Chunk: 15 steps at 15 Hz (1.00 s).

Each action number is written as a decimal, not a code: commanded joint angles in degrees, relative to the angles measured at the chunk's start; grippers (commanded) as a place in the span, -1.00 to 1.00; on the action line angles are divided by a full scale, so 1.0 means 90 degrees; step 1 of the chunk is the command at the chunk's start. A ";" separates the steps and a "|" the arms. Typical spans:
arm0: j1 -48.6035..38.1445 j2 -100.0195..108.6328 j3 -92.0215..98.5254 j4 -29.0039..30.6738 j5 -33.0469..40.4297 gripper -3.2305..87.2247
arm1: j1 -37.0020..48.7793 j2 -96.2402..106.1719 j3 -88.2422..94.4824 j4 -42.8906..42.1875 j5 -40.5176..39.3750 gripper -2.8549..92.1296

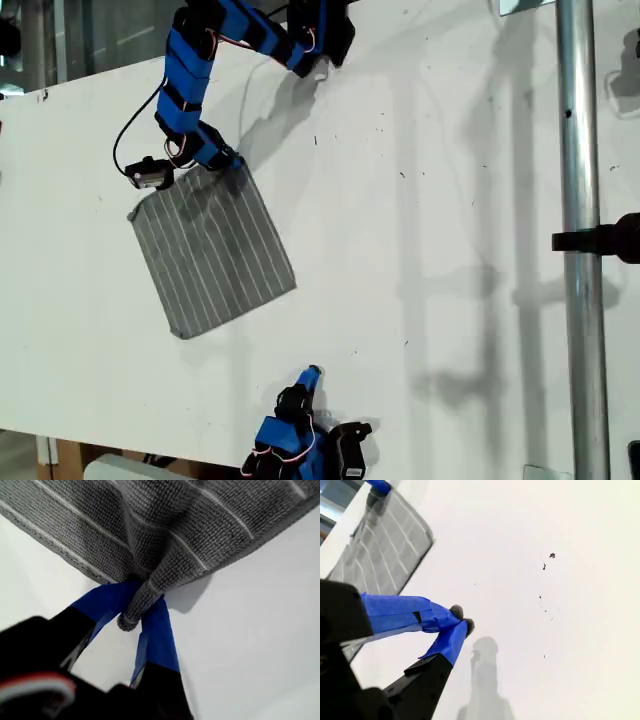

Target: Grasp corners of a towel and fold twice.

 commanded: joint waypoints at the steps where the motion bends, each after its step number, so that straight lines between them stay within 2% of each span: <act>1: -0.0029 0.0029 -0.0068 -0.0146 -0.0156 -0.99 | -0.0098 0.0020 -0.0254 -0.0078 0.0039 -0.94; 4: -0.0088 -0.0449 -0.1113 -0.0166 -0.0225 -1.00 | -0.0117 0.0000 -0.0234 -0.0127 0.0039 -0.94; 6: -0.0146 -0.2305 -0.2432 -0.0352 -0.0127 -1.00 | -0.0137 0.0000 -0.0225 -0.0137 0.0039 -0.94; 10: -0.0547 -0.5859 -0.5049 -0.0537 0.1162 -1.00 | -0.0166 0.0000 -0.0195 -0.0156 0.0039 -0.94; 13: -0.0791 -0.8369 -0.7275 0.0088 0.2041 -1.00 | -0.0166 0.0000 -0.0186 -0.0166 0.0029 -0.94; 15: -0.0947 -0.9951 -0.8926 0.0420 0.2910 -1.00 | -0.0166 0.0000 -0.0176 -0.0176 0.0029 -0.94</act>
